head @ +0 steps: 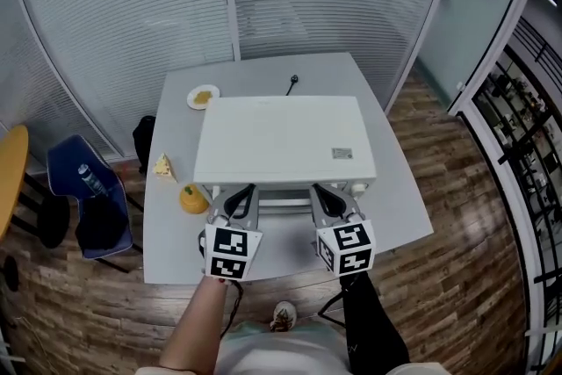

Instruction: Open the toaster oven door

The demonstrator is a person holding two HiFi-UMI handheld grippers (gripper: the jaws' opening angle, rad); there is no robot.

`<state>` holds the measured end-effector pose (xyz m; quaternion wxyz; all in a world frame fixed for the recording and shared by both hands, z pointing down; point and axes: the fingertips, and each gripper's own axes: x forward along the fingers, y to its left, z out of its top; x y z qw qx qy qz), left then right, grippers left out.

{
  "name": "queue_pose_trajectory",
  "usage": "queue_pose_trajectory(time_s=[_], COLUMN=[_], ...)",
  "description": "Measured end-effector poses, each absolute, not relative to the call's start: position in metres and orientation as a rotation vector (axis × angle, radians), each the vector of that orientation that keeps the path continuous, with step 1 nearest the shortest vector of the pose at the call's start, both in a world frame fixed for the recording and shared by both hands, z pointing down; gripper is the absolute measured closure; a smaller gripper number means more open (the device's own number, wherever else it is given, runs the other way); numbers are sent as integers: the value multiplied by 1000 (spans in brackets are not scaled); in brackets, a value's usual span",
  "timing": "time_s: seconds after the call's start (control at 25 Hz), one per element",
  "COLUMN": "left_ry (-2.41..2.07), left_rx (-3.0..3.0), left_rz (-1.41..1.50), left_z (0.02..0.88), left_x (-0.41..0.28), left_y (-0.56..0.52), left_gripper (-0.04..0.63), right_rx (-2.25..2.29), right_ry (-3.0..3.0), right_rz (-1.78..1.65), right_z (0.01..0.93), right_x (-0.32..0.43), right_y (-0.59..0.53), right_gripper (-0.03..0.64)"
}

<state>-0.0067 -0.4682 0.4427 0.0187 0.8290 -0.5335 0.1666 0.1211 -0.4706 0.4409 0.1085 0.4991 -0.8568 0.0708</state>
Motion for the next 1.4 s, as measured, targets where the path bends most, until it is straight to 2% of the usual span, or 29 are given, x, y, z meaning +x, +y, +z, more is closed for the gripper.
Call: queue_pose_trajectory(time_s=[0.24,1.12,1.4], left_ry=[-1613,-1593,-1562], left_rx=[2501,2472,2491], left_rz=[582,443,516], left_z=[467,474,489], left_x=[-4,-2,-2], left_y=[-467,-435,-403], left_gripper=[538,538,538], right_rx=[1431,1461,1463], right_ry=[-2425,-2397,-2346], right_rz=[227,254,282], right_z=[459,466,483], right_x=[120,120,118], right_y=[-473,-443,-411], right_gripper=[618,618,618])
